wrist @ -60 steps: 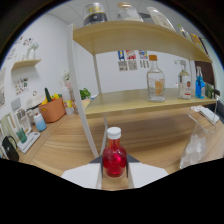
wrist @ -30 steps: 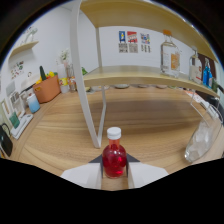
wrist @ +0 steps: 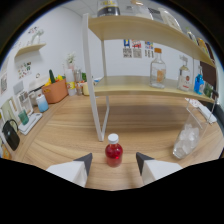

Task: Make me a cup of Vodka Sunrise.

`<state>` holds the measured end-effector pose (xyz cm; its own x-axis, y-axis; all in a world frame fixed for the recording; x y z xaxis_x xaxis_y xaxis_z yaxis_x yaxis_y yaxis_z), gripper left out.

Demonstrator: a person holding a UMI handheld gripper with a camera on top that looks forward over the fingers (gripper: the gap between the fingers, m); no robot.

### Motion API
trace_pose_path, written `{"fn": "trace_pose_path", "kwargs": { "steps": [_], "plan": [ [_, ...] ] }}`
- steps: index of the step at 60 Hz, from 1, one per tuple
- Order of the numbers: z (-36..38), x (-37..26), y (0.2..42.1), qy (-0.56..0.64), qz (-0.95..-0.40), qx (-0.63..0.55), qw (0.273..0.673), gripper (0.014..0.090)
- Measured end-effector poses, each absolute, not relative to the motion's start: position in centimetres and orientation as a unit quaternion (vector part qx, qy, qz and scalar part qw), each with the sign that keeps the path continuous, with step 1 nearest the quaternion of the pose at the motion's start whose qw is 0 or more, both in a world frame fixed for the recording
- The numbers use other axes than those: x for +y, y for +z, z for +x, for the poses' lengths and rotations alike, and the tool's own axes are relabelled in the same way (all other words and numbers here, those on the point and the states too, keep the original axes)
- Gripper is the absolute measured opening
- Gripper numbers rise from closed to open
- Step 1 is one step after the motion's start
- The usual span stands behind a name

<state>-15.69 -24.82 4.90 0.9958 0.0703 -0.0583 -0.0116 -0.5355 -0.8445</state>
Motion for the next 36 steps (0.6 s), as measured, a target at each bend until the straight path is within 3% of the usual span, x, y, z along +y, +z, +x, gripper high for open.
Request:
{"fn": "trace_pose_path", "kwargs": {
  "steps": [20,36],
  "plan": [
    [-10.3,-30.3,16.2,0.042,-0.837,-0.02,0.546,0.0866],
    [-1.3,-33.5,16.3,0.014,-0.838,0.013,0.545,0.0857]
  ]
}}
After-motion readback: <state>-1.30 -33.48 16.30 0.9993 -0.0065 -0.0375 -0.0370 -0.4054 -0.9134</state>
